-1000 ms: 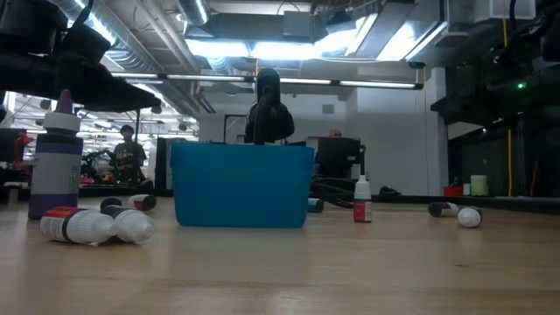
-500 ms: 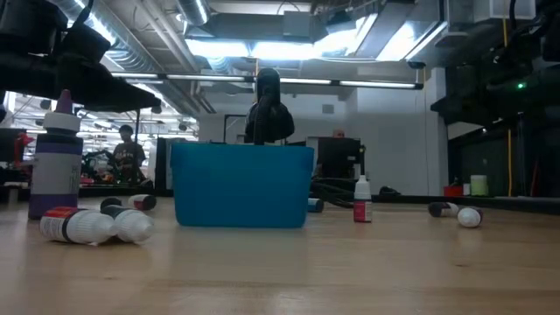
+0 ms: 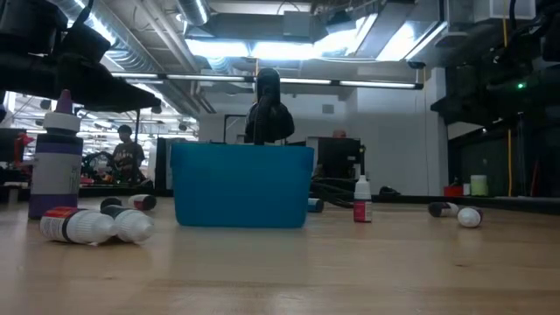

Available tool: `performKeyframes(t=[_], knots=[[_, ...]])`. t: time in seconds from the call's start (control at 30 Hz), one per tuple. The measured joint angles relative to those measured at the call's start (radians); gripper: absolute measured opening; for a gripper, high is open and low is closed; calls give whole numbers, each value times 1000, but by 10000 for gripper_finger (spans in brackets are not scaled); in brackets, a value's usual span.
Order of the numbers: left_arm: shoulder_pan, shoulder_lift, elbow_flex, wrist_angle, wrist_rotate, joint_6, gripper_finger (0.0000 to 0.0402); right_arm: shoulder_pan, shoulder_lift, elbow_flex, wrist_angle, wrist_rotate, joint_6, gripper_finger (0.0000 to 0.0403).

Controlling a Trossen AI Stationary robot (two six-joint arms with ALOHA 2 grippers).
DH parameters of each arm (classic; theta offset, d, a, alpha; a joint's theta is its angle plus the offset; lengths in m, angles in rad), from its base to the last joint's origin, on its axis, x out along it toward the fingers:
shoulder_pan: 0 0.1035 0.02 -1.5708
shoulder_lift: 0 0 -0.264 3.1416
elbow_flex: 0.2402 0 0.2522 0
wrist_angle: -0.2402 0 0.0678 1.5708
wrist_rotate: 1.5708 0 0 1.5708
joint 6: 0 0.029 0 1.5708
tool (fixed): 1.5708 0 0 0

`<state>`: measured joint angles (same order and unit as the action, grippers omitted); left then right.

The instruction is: Pick & Place food coloring

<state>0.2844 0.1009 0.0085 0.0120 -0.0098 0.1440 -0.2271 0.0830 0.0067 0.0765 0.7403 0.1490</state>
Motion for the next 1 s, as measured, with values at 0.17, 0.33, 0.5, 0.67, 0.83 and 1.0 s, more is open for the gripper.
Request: performKeyframes(t=[0.17,0.33,0.5,0.67,0.83,1.0], knots=[[0,0,0,0,0,0,269,0,0,0,0,0,0,244],[0,0,0,0,0,0,269,0,0,0,0,0,0,244],[0,0,0,0,0,0,269,0,0,0,0,0,0,244],[0,0,0,0,0,0,269,0,0,0,0,0,4,244],[0,0,0,0,0,0,269,0,0,0,0,0,58,244],[0,0,0,0,0,0,269,0,0,0,0,0,78,244]])
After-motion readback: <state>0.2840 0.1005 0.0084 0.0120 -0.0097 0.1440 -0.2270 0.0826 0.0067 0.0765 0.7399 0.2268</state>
